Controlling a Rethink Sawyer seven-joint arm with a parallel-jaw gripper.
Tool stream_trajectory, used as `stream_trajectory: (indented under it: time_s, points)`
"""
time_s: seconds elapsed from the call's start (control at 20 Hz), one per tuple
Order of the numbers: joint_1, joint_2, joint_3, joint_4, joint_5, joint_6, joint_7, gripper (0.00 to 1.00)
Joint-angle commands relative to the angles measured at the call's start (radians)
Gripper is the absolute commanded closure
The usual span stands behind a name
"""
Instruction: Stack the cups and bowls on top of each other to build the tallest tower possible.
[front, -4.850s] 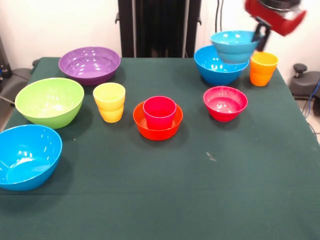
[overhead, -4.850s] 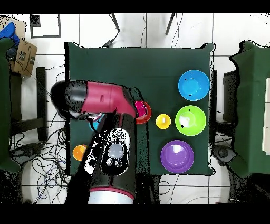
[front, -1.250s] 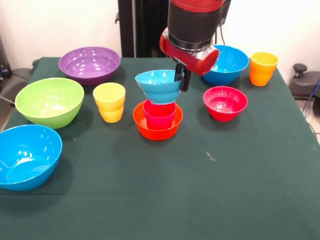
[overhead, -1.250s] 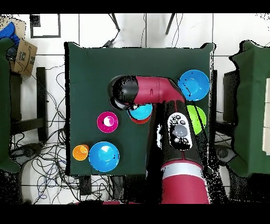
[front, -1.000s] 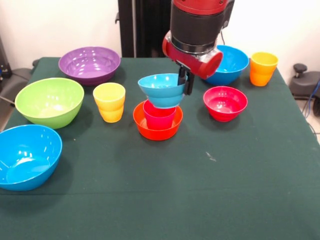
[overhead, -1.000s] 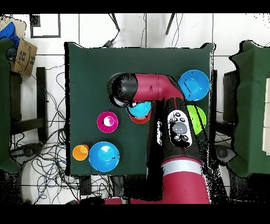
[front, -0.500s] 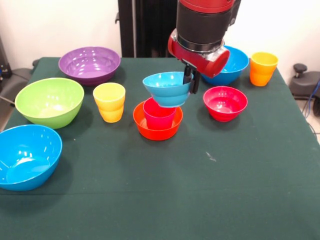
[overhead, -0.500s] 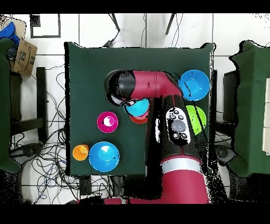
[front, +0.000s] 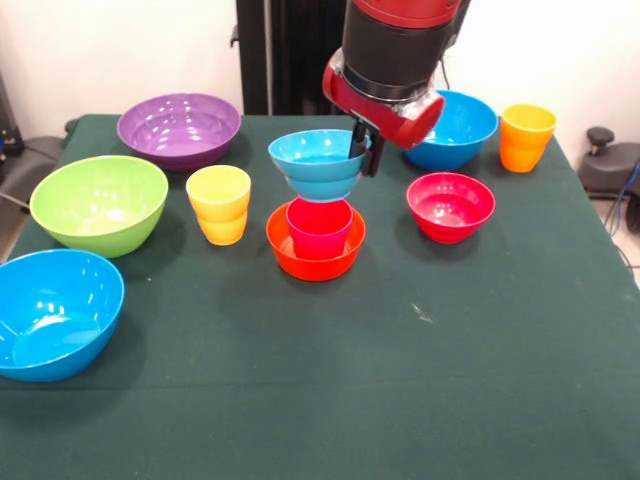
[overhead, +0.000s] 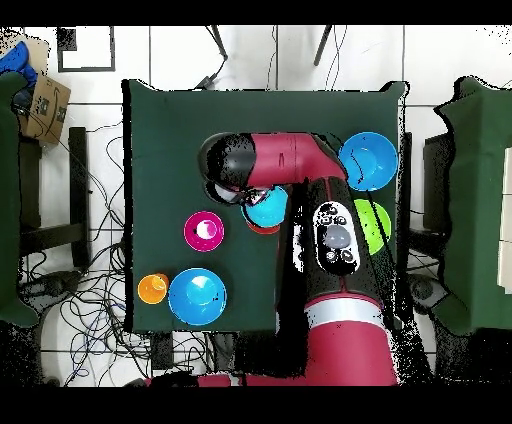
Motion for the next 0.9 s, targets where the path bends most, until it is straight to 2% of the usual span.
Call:
stream_trajectory:
  time_s: [0.05,0.5,0.9]
  points:
    - [-0.014,0.061,0.079,0.009,-0.092,0.051,-0.278,1.00]
    - [-0.029,0.055,0.099,0.061,-0.090,-0.042,-0.249,1.00]
    - [-0.036,0.057,0.104,0.093,-0.097,-0.078,-0.232,1.00]
